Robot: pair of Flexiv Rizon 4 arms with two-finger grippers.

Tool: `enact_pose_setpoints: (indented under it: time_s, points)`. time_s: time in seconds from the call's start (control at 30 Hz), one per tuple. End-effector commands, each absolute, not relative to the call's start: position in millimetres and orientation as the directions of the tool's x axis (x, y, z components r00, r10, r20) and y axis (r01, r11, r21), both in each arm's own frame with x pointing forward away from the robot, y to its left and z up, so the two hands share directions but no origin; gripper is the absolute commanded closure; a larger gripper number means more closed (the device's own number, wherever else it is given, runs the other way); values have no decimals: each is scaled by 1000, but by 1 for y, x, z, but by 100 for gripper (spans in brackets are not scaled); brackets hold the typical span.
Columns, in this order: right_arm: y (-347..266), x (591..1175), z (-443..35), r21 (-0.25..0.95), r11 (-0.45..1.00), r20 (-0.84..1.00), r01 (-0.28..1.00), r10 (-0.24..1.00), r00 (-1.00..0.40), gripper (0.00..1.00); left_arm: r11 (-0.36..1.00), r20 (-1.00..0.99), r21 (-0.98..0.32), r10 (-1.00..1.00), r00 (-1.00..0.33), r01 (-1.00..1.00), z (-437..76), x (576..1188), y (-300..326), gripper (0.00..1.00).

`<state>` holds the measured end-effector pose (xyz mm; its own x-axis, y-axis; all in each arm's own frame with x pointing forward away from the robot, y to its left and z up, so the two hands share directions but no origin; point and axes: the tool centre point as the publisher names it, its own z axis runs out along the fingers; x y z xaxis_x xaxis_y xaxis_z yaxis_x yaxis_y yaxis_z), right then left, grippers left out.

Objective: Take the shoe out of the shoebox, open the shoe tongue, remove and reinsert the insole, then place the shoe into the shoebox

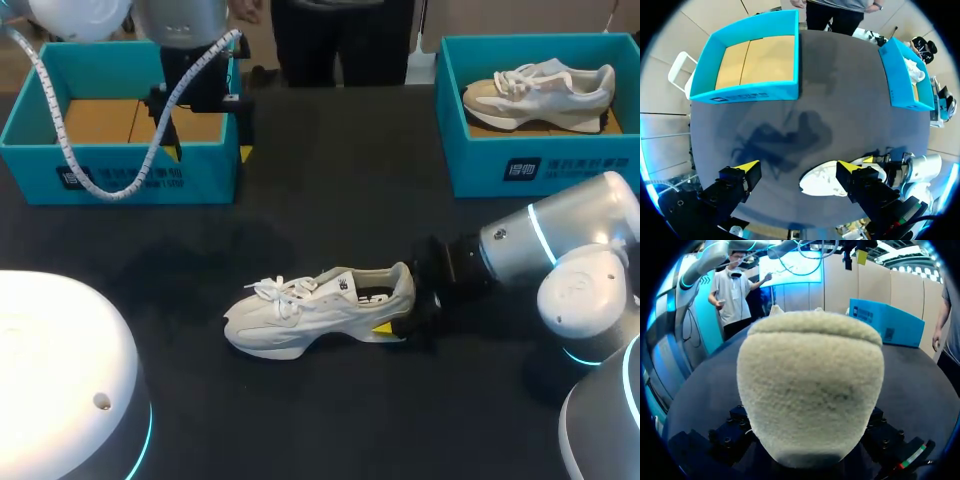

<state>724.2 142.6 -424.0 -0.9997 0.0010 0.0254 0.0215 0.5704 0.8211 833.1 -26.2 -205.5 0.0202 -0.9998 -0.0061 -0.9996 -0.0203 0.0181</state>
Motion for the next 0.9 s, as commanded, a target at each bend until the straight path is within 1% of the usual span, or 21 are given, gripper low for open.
enact_pose_setpoints:
  time_s: [0.03,0.27,0.53,0.7,0.77,0.9]
  points:
    - [144,727,-425,819,574,26,22,2,-1000,100,-26,5,32,-1000,27,-999,-208,825,-30,0]
    - [144,727,-425,819,574,26,22,2,-1000,100,-21,22,57,-1000,22,-998,-210,804,-50,0]
    - [144,727,-425,819,574,26,22,2,-1000,100,4,44,78,-999,0,-997,-225,785,-85,0]
    - [144,727,-425,819,574,26,22,2,-1000,100,30,40,101,-999,-26,-994,-235,766,-109,0]
    - [144,727,-425,819,574,26,22,2,-1000,100,27,2,103,-1000,-27,-994,-242,759,-119,0]
    - [144,727,-425,819,574,26,22,2,-1000,100,44,-11,132,-999,-46,-990,-252,745,-138,0]
